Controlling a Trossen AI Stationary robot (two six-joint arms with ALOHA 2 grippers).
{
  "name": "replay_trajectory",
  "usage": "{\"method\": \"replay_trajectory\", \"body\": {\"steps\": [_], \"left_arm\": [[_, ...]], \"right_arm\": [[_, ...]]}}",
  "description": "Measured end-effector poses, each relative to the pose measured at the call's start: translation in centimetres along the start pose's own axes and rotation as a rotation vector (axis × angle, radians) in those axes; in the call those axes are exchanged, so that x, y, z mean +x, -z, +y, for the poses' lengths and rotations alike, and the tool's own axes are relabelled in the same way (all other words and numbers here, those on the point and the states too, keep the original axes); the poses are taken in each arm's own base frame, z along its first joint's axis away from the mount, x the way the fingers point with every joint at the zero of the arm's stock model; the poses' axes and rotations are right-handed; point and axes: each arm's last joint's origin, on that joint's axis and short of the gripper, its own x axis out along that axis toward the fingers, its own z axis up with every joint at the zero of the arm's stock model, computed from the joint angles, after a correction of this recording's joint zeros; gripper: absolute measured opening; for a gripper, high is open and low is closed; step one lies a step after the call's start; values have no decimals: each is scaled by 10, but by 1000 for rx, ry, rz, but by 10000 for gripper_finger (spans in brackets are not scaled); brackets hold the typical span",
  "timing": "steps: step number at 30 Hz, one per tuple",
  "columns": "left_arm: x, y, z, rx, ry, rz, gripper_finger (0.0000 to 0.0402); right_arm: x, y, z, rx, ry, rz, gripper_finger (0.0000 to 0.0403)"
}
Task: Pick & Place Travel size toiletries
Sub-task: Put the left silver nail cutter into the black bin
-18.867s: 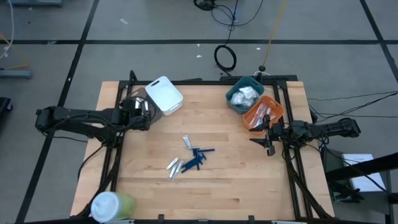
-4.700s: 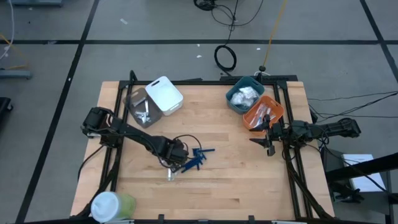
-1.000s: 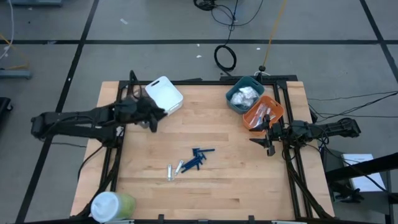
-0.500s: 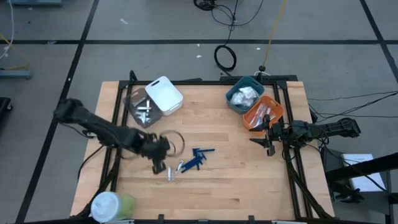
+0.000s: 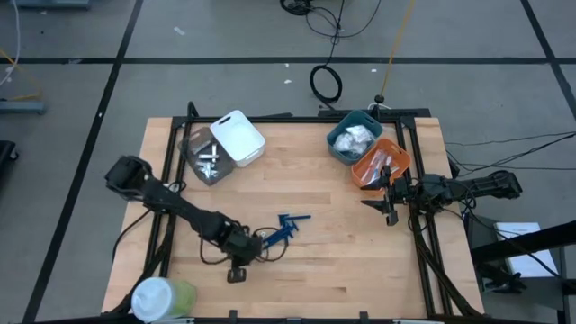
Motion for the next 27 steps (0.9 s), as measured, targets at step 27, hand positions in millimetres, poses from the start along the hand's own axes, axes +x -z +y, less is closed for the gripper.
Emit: {"method": "replay_trajectory", "body": {"steps": [27], "left_arm": [[-22,14,48,-163,-508,180,2]], "right_arm": [[0,0,0,0,0,0,192]]}}
